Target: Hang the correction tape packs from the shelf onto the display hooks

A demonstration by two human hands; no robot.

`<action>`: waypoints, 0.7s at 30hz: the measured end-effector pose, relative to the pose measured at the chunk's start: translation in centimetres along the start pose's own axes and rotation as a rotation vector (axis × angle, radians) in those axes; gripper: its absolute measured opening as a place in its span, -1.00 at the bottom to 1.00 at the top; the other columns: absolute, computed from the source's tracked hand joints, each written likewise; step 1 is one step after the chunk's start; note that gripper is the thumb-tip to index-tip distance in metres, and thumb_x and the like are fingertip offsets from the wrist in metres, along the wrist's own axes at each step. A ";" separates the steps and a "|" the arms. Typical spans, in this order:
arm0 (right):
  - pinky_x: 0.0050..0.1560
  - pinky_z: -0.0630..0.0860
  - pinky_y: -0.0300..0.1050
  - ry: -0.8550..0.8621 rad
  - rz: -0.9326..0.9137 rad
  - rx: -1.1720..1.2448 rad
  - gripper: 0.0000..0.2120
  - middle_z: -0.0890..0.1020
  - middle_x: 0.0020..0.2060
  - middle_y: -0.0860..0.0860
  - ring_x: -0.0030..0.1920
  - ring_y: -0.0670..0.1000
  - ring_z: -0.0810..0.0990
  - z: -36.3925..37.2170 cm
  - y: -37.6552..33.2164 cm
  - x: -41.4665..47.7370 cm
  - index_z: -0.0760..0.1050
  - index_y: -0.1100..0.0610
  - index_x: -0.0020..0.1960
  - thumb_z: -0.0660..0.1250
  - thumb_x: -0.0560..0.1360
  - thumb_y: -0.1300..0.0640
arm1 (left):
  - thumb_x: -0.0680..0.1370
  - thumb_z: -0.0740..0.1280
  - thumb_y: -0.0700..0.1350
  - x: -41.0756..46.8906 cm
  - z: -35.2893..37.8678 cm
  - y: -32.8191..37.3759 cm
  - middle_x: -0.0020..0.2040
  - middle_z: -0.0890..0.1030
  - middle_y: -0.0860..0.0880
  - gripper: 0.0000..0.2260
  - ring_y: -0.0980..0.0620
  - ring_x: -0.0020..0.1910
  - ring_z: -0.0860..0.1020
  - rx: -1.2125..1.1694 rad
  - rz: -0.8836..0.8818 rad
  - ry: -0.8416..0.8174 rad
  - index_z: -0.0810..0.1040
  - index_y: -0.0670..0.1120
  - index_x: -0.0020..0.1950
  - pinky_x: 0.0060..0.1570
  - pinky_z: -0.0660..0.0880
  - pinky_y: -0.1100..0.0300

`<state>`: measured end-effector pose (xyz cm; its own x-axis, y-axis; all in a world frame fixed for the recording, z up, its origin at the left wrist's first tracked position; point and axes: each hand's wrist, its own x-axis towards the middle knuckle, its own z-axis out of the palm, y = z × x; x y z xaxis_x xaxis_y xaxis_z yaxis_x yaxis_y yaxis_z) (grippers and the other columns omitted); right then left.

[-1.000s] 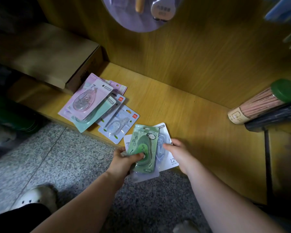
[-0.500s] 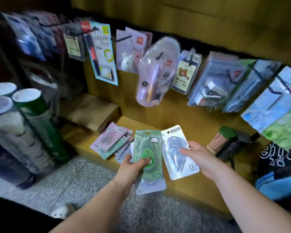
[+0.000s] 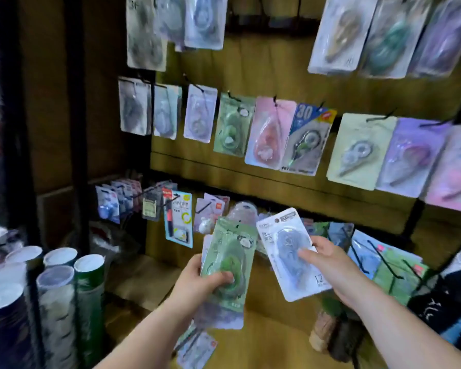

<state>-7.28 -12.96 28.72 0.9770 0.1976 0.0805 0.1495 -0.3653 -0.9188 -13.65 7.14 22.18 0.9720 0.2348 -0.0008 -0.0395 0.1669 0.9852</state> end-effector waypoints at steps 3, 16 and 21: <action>-0.34 0.42 -0.21 0.091 -0.103 -0.038 -0.87 0.56 -0.23 0.00 -0.27 -0.06 0.52 -0.9 -4.3 0.8 0.44 0.06 -0.18 0.24 0.52 0.23 | 0.08 0.44 -0.12 0.4 0.3 3.6 -0.10 0.66 -0.09 -0.50 -0.07 -0.13 0.63 0.084 0.056 -0.033 0.47 -0.07 0.00 -0.16 0.57 0.12; -0.37 0.42 -0.32 0.088 -0.337 -0.140 -0.97 0.53 -0.24 -0.13 -0.26 -0.16 0.51 -0.7 -16.5 5.1 0.43 0.07 -0.07 0.26 0.53 0.18 | 0.34 0.47 -0.26 5.9 -2.4 13.1 -0.16 0.55 -0.01 -0.70 0.01 -0.20 0.55 0.051 0.201 0.075 0.42 -0.03 -0.08 -0.24 0.50 0.16; -0.34 0.45 -0.31 0.193 -0.443 -0.161 -0.96 0.56 -0.20 -0.05 -0.25 -0.10 0.53 -2.7 -21.2 6.7 0.45 0.09 -0.05 0.27 0.52 0.20 | 0.19 0.51 -0.16 8.2 -2.5 15.9 -0.13 0.60 -0.03 -0.63 -0.04 -0.14 0.59 0.012 0.263 0.079 0.45 0.00 -0.10 -0.12 0.54 0.04</action>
<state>-3.53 -6.38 49.76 0.8224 0.1993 0.5329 0.5627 -0.4231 -0.7102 -6.91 14.12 37.44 0.9075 0.3429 0.2426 -0.2852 0.0790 0.9552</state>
